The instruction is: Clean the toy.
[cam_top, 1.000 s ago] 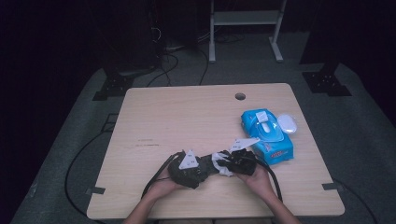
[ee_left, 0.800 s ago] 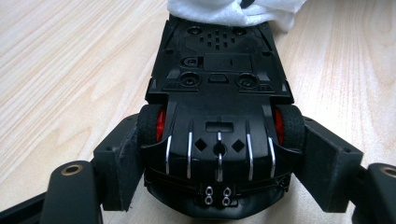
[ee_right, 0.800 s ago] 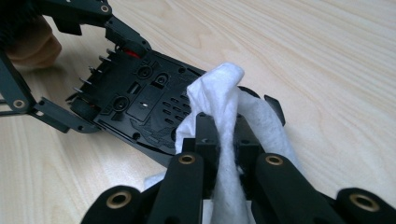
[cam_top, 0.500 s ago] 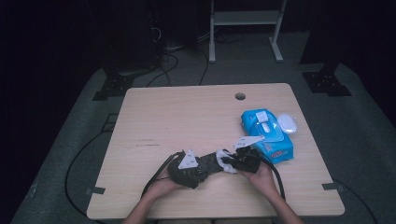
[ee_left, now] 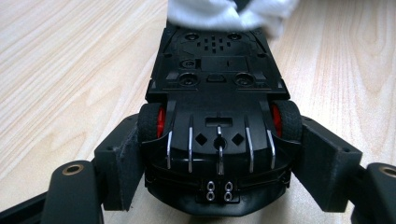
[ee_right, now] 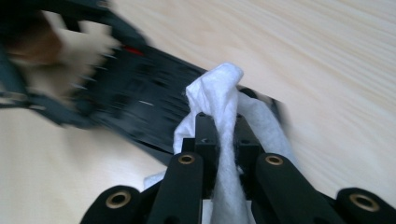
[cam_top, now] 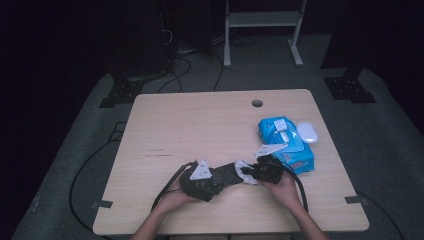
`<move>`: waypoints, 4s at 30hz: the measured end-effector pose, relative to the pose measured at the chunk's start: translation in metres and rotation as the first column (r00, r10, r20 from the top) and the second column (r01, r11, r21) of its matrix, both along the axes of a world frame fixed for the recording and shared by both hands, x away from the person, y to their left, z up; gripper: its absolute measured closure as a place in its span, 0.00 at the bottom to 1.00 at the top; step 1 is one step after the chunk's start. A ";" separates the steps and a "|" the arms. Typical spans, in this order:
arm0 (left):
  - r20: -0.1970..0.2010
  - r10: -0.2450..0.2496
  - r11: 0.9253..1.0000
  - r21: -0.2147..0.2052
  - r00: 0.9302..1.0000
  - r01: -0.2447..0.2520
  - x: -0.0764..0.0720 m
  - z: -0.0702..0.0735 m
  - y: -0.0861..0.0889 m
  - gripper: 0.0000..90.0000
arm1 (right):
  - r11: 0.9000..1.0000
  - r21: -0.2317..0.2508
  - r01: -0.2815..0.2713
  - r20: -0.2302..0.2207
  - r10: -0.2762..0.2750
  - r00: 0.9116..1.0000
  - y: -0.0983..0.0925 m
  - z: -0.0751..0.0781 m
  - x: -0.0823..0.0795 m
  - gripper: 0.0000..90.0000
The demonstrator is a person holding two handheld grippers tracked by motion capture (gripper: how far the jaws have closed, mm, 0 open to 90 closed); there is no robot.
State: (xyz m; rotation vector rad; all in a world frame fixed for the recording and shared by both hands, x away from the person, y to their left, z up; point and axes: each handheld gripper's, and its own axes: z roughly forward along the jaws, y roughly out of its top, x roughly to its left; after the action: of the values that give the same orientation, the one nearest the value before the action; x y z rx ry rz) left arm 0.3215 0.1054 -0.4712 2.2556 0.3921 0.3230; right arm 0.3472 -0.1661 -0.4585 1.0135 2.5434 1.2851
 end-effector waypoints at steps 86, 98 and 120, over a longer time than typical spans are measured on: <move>0.017 -0.090 0.996 0.023 0.996 0.090 -0.008 -0.001 -0.020 0.27 | 0.995 -0.003 -0.099 0.050 0.099 0.994 0.044 0.012 -0.010 0.94; 0.011 -0.097 0.995 0.020 0.995 0.097 -0.006 0.001 -0.018 0.27 | 1.000 0.009 -0.001 0.000 0.001 1.000 0.003 0.005 -0.002 0.94; -0.078 -0.018 1.000 0.019 0.997 0.020 0.010 -0.001 -0.007 0.18 | 0.991 -0.046 -0.125 -0.068 0.121 0.990 0.000 0.008 -0.021 0.94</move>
State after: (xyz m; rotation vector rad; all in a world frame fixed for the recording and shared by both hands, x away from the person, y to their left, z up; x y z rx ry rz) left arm 0.3318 0.0987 -0.4718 2.2945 0.4094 0.2309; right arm 0.3260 -0.1660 -0.4503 0.9161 2.7110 1.2302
